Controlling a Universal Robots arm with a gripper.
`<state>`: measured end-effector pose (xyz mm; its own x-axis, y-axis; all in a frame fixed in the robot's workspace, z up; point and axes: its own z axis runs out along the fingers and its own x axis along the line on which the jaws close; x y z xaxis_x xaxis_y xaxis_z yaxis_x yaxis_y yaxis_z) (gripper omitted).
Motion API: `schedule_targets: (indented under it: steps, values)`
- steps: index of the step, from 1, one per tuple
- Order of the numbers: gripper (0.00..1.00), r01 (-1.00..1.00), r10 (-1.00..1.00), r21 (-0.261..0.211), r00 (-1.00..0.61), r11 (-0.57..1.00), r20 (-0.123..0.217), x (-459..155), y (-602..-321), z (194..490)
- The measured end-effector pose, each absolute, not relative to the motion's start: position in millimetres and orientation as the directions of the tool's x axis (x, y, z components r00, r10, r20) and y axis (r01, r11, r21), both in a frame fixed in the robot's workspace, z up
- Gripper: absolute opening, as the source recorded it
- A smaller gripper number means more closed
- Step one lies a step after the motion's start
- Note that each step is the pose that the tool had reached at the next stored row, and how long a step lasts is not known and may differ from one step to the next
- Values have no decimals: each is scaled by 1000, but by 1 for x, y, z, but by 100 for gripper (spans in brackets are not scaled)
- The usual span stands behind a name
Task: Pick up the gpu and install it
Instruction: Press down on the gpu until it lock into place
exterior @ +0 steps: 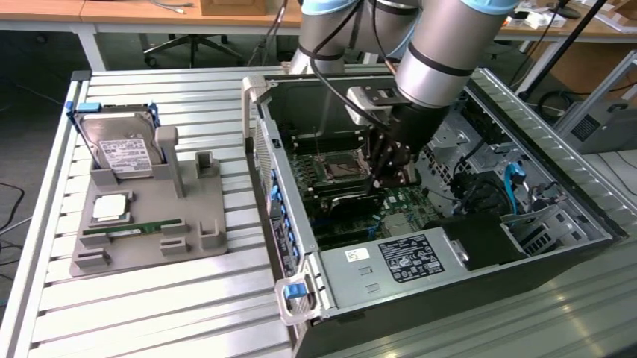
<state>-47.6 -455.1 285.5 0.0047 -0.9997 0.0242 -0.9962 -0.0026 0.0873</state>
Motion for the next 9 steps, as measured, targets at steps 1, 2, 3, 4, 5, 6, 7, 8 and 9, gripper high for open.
schedule_targets:
  steps: [1, 2, 3, 4, 5, 6, 7, 8, 9]
  values:
    - [11, -996, -1000, 89, 5, -3, 24, -45, -455, 285]
    - [11, -996, -1000, 90, 5, -3, 24, -42, -455, 285]
    - [11, -996, -1000, 91, 5, -3, 24, -41, -455, 285]
    - [11, -996, -1000, 91, 5, -3, 24, -40, -455, 286]
    - [11, -996, -1000, 91, 5, -2, 24, -40, -455, 285]
    - [11, -996, -1000, 91, 5, -3, 24, -40, -455, 285]
    - [11, -996, -1000, 91, 5, -3, 24, -40, -455, 285]
    - [11, -996, -1000, 91, 5, -3, 24, -40, -455, 285]
    - [11, -996, -1000, 91, 5, -3, 24, -40, -455, 285]
